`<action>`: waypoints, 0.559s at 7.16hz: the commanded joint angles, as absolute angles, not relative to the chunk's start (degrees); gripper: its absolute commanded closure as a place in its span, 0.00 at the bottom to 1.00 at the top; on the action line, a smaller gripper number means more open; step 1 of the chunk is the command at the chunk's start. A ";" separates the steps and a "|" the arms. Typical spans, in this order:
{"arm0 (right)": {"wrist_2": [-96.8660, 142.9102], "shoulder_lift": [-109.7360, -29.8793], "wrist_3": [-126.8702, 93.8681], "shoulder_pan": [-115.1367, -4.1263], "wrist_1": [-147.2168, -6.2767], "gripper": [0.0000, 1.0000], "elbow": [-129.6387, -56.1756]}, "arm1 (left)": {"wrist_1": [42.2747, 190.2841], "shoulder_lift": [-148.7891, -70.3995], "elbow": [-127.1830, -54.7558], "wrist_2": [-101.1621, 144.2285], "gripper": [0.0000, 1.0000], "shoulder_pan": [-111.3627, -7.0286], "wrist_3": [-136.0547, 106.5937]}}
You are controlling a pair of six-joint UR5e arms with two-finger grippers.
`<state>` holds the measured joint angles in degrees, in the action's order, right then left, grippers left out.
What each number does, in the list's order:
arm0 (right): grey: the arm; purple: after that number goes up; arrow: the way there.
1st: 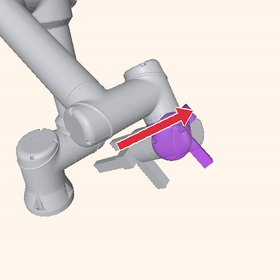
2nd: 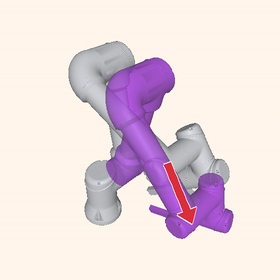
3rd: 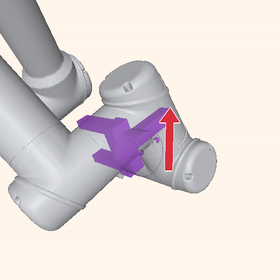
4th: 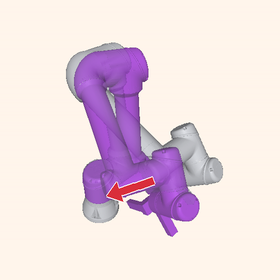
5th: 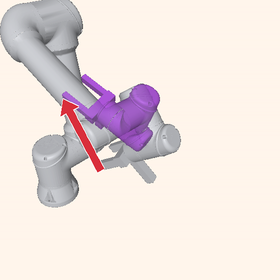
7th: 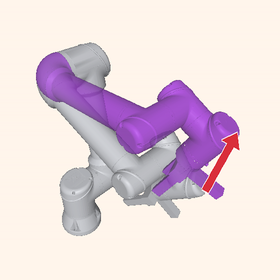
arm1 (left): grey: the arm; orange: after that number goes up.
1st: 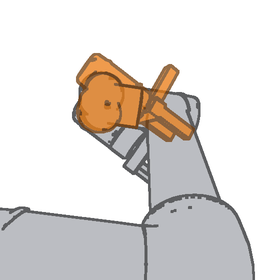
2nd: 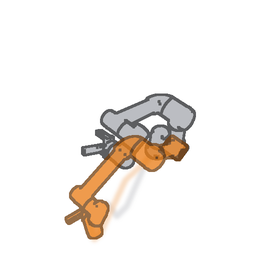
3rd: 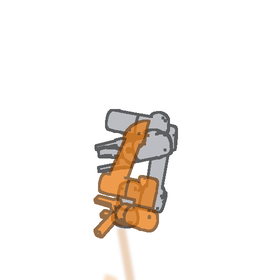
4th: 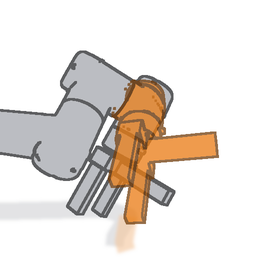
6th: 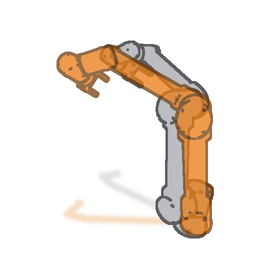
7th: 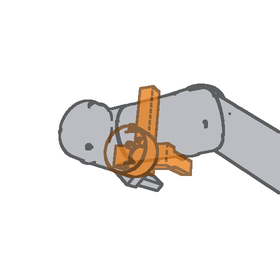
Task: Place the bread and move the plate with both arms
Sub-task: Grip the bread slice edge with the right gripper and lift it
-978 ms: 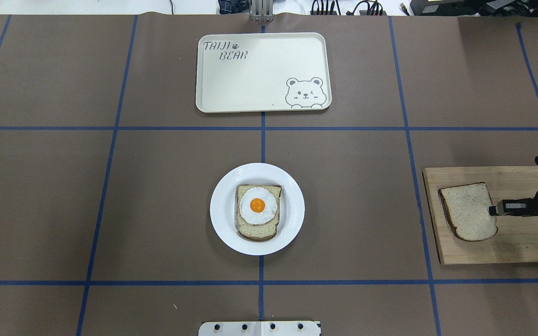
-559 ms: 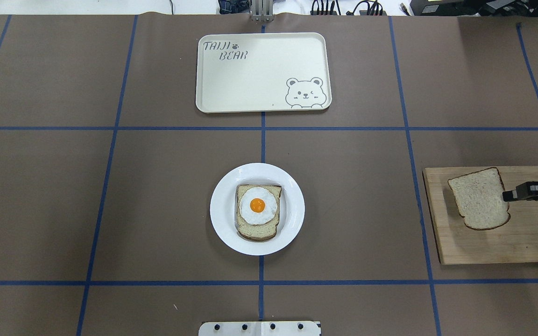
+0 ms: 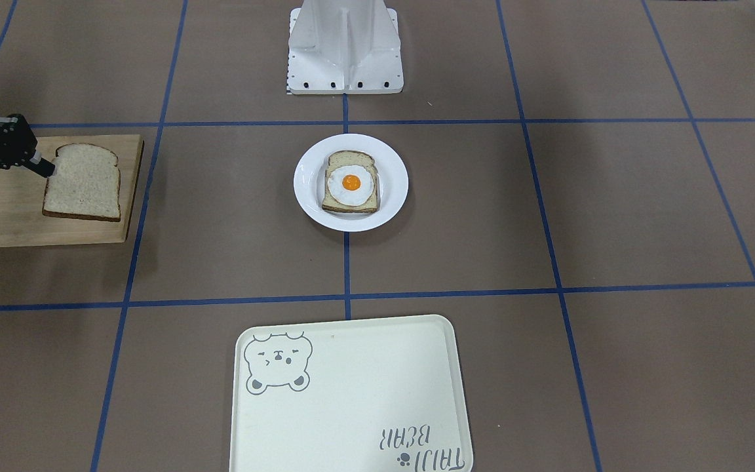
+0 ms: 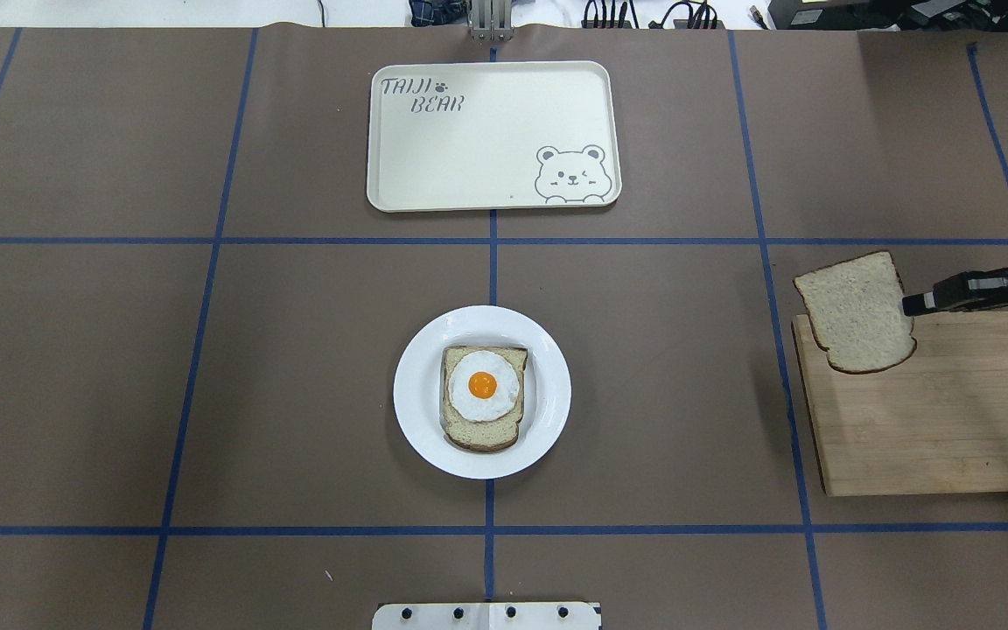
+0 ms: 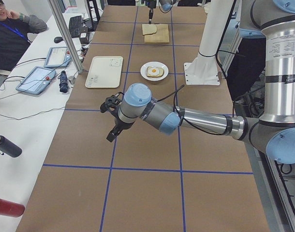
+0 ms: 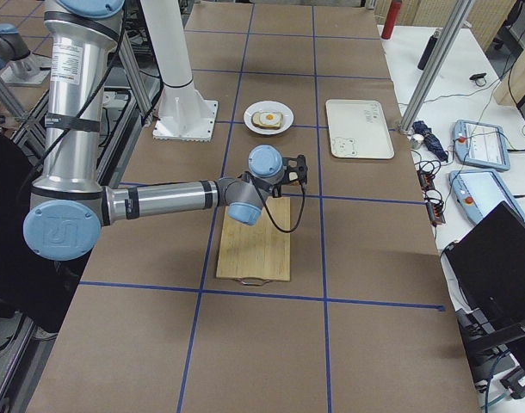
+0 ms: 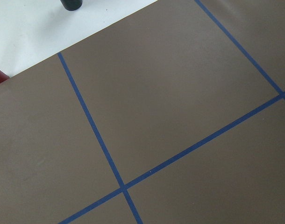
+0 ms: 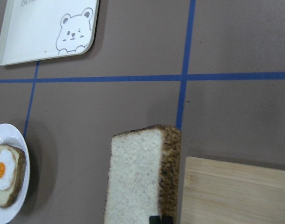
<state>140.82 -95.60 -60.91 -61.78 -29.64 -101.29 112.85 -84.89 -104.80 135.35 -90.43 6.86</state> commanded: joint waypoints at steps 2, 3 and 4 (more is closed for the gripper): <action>139.50 -82.49 -78.31 -57.95 -29.71 1.00 -100.20 | 112.85 -84.55 -104.59 135.35 0.02 -90.44 6.86; 135.13 -79.48 -84.14 -54.87 -29.62 1.00 -100.89 | 112.85 -84.46 -104.50 135.35 0.02 -90.44 6.86; 129.17 -77.97 -87.77 -50.32 -29.53 1.00 -101.94 | 112.76 -84.29 -104.50 135.35 0.02 -90.44 6.68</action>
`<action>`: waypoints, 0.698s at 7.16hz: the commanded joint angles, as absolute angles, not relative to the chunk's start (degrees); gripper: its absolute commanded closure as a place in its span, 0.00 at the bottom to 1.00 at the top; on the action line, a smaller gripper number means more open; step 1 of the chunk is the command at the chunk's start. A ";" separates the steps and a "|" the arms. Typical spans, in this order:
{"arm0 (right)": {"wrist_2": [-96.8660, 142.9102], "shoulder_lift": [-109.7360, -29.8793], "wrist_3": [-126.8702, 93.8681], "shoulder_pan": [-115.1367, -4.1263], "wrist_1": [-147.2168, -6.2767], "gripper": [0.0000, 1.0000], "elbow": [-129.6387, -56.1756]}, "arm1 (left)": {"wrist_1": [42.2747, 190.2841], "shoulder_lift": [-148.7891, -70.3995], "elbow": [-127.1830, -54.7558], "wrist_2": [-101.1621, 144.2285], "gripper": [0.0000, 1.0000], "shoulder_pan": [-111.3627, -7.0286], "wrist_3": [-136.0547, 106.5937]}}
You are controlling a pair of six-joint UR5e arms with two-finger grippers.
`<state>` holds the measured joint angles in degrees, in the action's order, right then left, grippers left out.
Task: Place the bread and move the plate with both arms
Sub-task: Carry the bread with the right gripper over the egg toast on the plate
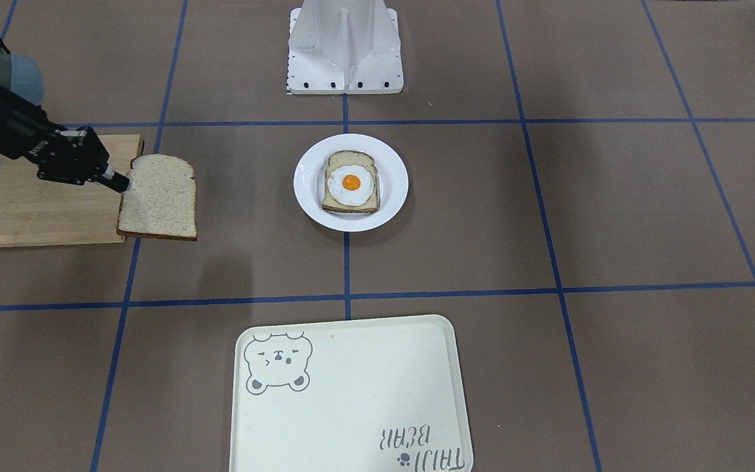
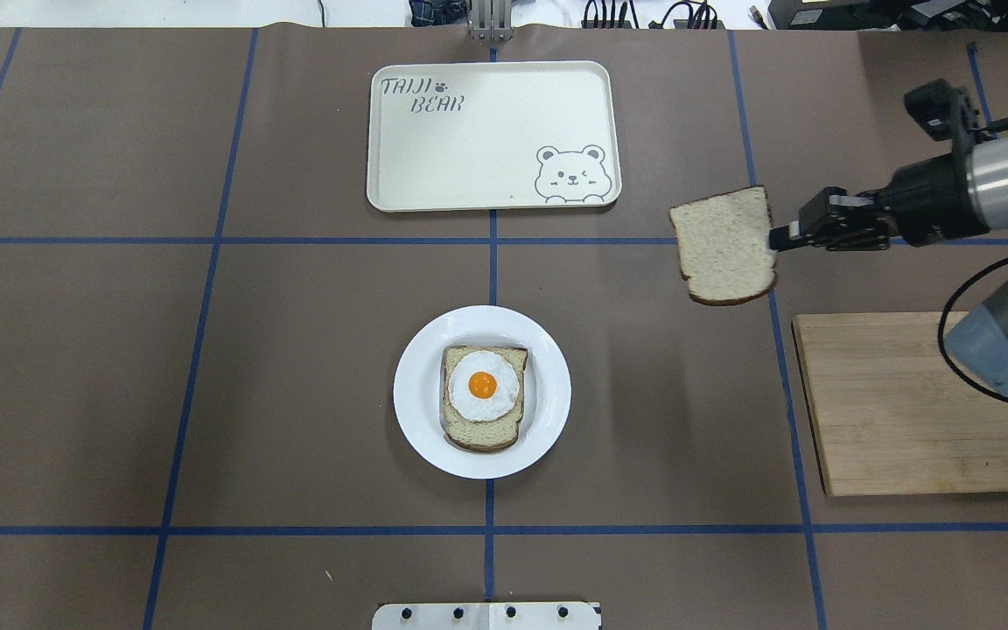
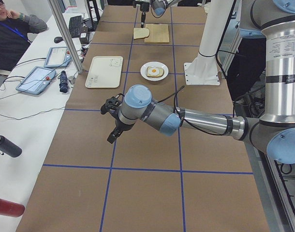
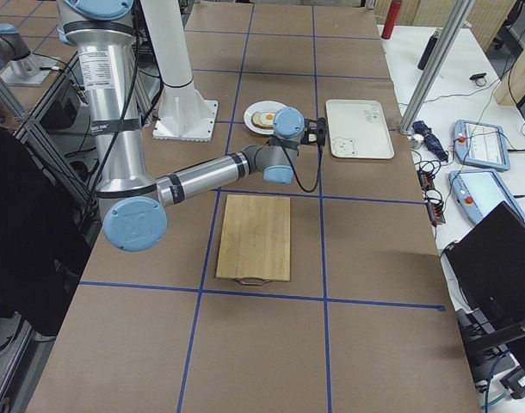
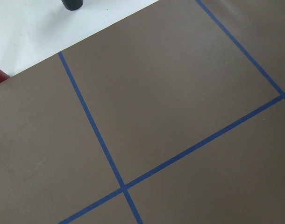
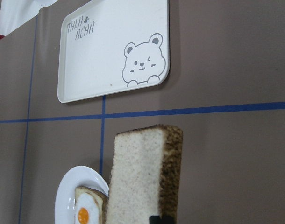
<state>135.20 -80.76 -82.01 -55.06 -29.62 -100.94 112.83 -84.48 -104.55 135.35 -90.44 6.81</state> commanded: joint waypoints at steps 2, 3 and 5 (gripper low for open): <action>115.12 -74.29 -90.33 -39.61 -29.62 1.00 -102.22 | 112.85 -84.29 -104.59 135.44 0.02 -90.44 4.84; 108.26 -72.96 -90.53 -34.16 -29.71 1.00 -102.22 | 112.85 -84.29 -104.50 135.44 0.02 -90.44 4.66; 94.28 -71.90 -90.53 -22.91 -29.88 1.00 -101.69 | 112.85 -84.46 -104.06 135.44 0.02 -90.35 4.66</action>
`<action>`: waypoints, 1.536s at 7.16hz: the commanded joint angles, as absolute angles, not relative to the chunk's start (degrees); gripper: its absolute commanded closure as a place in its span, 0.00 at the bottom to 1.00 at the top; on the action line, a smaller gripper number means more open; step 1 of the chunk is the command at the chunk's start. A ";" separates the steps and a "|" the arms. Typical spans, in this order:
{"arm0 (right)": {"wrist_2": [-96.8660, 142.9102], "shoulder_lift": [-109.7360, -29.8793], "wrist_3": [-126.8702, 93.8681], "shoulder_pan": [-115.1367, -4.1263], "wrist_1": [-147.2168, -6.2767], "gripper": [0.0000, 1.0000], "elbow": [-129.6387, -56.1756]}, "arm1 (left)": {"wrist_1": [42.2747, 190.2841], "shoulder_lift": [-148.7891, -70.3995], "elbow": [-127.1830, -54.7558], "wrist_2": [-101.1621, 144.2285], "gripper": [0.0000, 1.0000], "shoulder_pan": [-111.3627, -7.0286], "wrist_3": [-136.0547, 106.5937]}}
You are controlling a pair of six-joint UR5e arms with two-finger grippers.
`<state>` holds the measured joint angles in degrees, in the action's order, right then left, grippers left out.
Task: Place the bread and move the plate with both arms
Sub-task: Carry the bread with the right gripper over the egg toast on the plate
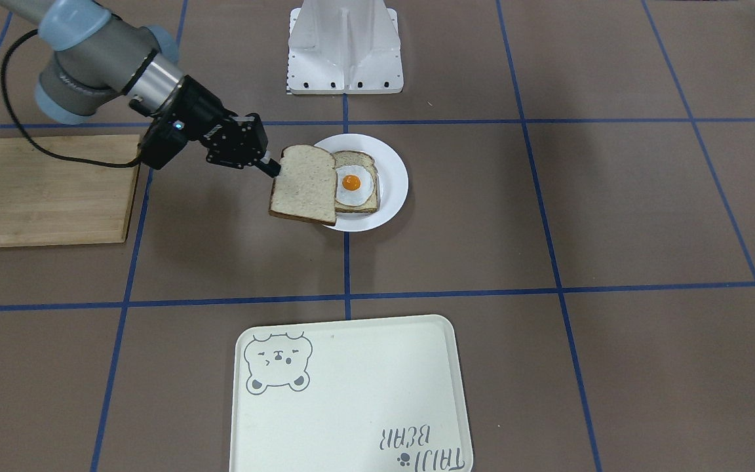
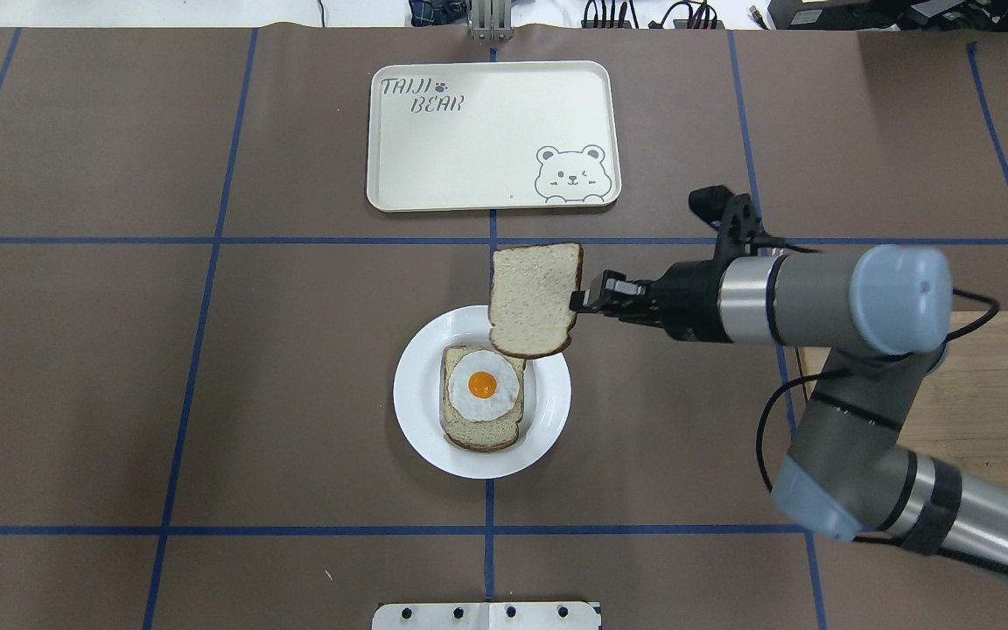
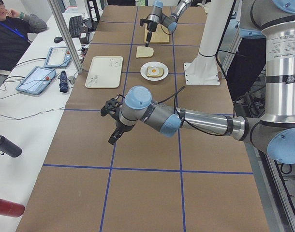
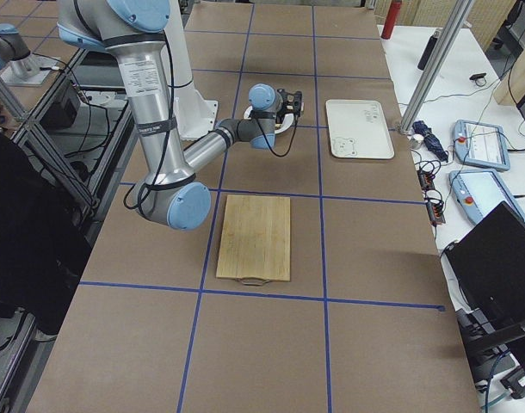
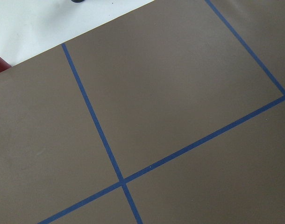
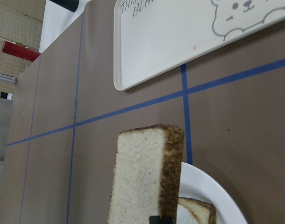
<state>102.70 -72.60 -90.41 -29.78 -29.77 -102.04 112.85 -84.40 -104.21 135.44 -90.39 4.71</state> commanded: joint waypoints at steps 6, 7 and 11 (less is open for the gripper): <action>87.18 -68.03 -80.62 -16.95 -37.88 1.00 -98.53 | 112.85 -84.46 -103.71 135.44 0.02 -90.35 4.75; 88.58 -68.11 -80.25 -18.53 -37.88 1.00 -98.44 | 112.85 -84.55 -103.80 135.44 0.02 -90.35 4.66; 90.26 -67.68 -80.33 -18.90 -33.61 0.74 -92.22 | 112.68 -85.25 -103.71 135.44 0.02 -90.35 4.05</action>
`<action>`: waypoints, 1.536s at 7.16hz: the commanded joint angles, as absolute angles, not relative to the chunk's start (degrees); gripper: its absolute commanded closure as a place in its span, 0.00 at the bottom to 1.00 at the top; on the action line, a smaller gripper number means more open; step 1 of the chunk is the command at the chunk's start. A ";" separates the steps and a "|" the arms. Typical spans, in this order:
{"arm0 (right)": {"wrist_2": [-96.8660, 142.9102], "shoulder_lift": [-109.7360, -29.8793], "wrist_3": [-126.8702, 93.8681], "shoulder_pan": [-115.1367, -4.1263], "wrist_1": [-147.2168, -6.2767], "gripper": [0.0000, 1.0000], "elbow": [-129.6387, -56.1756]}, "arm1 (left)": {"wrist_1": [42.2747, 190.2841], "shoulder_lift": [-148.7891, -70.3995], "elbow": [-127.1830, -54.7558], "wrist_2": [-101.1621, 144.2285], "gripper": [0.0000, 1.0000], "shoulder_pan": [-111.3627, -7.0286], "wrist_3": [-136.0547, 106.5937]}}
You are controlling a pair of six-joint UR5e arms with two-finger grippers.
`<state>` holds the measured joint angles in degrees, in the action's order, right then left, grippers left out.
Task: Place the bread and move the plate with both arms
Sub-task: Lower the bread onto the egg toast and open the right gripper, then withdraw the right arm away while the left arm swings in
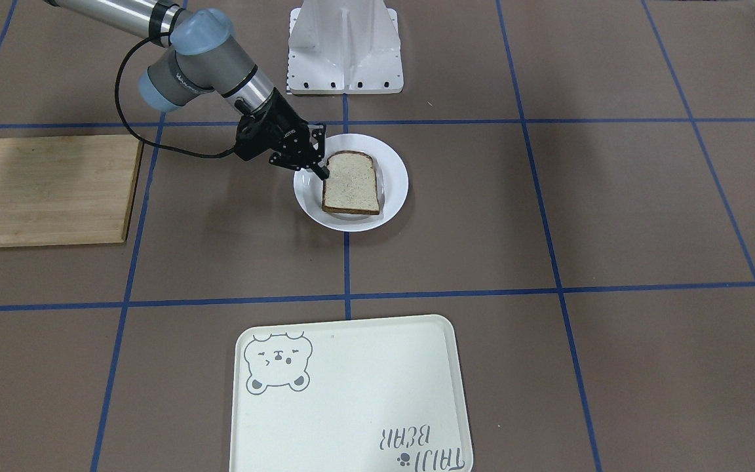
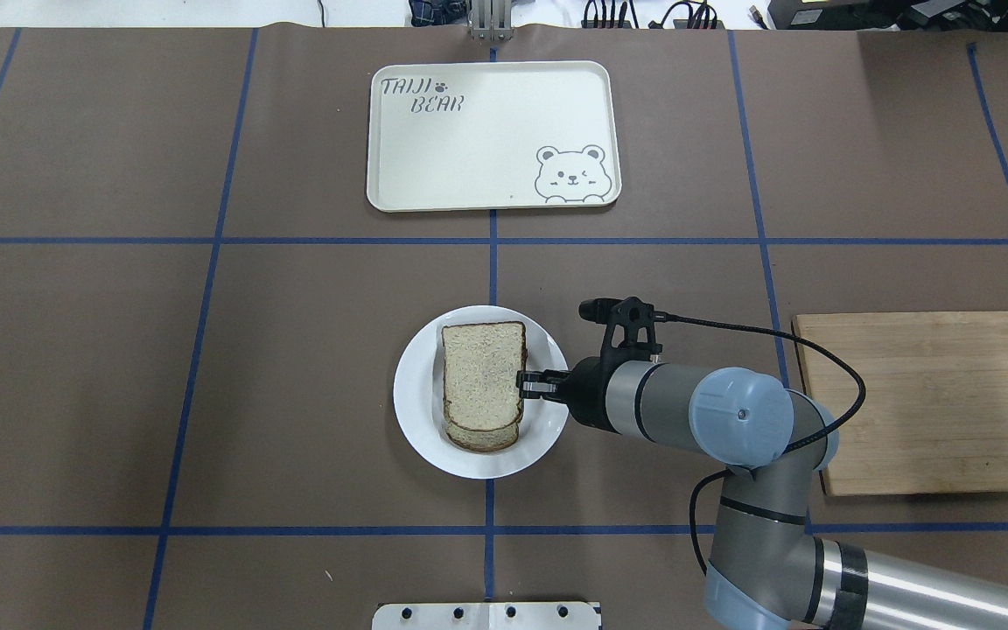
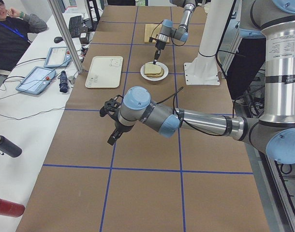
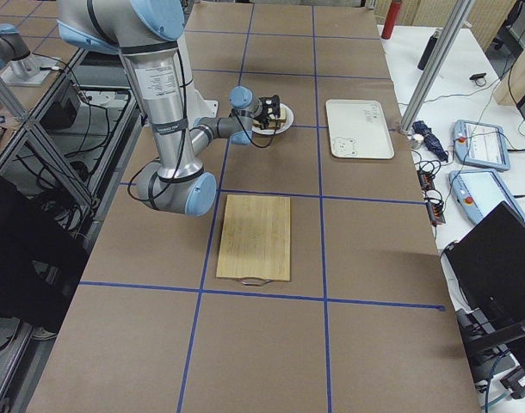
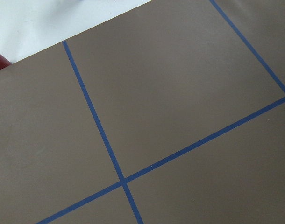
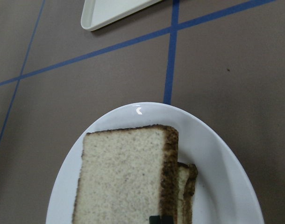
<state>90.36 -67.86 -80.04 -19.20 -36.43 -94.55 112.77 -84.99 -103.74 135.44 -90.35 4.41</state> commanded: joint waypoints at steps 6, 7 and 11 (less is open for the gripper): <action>109.58 -66.98 -79.98 -35.92 -54.50 0.00 -104.03 | 112.76 -85.34 -103.80 135.53 0.02 -90.26 2.99; 113.95 -67.06 -79.89 -41.43 -59.97 0.00 -105.45 | 112.76 -85.34 -103.80 135.53 0.02 -90.26 2.81; 122.25 -73.89 -37.05 -63.06 -82.65 0.00 -103.54 | 119.82 -88.41 -104.07 139.48 0.02 -84.31 -12.92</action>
